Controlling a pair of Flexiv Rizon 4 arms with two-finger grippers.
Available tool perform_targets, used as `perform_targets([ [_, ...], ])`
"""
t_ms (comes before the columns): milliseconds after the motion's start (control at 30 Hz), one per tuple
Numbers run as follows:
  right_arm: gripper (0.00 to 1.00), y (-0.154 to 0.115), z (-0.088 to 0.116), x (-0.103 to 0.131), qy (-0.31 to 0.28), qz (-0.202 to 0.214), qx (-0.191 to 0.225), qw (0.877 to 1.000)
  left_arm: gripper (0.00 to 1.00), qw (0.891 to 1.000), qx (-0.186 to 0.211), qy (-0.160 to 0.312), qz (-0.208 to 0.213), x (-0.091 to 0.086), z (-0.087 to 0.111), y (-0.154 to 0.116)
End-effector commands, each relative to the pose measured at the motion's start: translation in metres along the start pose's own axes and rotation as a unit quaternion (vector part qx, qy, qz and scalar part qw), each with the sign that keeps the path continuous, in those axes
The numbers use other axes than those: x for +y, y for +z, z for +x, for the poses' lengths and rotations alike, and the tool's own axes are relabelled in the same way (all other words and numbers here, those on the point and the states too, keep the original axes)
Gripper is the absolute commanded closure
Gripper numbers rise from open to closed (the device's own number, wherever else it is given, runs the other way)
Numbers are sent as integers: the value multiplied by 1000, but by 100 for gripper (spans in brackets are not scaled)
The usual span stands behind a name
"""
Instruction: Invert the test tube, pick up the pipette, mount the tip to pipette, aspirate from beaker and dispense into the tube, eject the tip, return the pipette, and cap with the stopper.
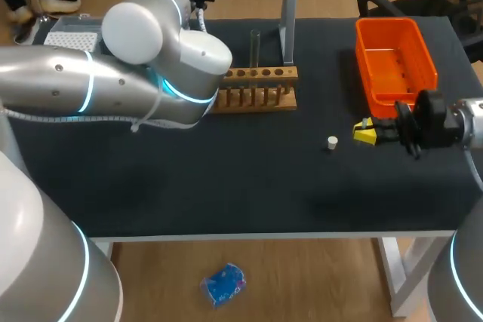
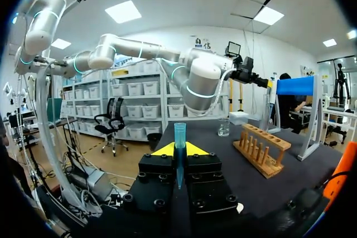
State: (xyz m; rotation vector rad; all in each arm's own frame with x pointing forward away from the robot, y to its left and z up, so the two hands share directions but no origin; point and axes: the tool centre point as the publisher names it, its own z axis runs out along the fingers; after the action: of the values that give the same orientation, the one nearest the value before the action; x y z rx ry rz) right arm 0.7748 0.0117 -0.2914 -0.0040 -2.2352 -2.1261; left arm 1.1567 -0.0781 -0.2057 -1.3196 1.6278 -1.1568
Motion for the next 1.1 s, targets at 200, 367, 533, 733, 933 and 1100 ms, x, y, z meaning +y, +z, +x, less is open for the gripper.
perform_targets([
  [200,100,0,1,0,0,1,0,1000,57,1000,-7,3,1,1,-1,18],
  [367,100,0,1,0,0,1,0,1000,58,1000,-10,2,-1,2,-4,21],
  [533,100,0,1,0,0,1,0,1000,57,1000,-11,1,-3,2,-5,26],
  [733,100,0,1,0,0,1,0,1000,59,1000,-13,-2,-3,2,-7,30],
  [933,100,0,1,0,0,1,0,1000,61,1000,-15,-2,-6,3,-8,34],
  [1100,100,0,1,0,0,1,0,1000,64,1000,-17,-7,-9,4,-9,38],
])
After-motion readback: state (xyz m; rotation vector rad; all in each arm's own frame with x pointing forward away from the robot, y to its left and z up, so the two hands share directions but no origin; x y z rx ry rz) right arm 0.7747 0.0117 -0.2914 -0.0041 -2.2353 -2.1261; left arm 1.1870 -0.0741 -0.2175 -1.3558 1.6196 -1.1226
